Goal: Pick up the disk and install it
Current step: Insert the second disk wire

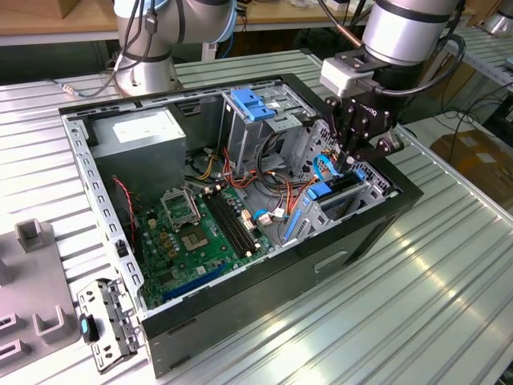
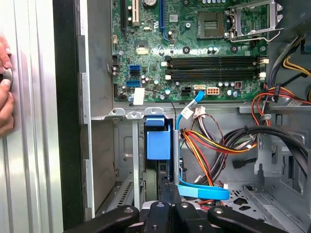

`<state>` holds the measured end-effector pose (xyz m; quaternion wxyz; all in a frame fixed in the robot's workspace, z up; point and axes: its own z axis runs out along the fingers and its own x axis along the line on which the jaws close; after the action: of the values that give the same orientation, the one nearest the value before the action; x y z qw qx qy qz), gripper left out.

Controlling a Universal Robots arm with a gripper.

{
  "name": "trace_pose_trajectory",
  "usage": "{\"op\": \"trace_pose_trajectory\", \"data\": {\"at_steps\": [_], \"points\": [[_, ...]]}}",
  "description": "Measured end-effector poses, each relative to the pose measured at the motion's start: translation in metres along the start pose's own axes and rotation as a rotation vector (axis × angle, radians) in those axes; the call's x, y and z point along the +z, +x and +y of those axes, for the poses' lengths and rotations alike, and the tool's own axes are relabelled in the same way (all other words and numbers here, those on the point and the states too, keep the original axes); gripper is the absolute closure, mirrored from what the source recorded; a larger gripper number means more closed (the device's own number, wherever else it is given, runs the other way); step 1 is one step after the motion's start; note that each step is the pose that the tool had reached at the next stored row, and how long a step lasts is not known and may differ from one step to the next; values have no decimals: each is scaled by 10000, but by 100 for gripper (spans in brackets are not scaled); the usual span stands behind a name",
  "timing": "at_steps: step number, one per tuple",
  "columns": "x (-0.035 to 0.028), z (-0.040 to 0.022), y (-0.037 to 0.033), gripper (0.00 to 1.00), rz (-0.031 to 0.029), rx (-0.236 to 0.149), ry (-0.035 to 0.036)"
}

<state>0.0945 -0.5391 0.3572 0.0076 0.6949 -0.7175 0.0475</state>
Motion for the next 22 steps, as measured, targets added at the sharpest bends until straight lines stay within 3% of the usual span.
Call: {"op": "trace_pose_trajectory", "data": {"at_steps": [4,10,12,13,14,15,22], "points": [[1,0,0,89,1,0,-1],[126,-16,-10,89,11,-2,-18],[134,-16,-11,89,12,-2,-18],[116,-17,-10,89,-8,-2,-16],[22,-22,-5,89,0,-2,-17],[-15,-24,-2,89,4,-2,-17],[-34,-25,-3,89,4,-2,-17]]}}
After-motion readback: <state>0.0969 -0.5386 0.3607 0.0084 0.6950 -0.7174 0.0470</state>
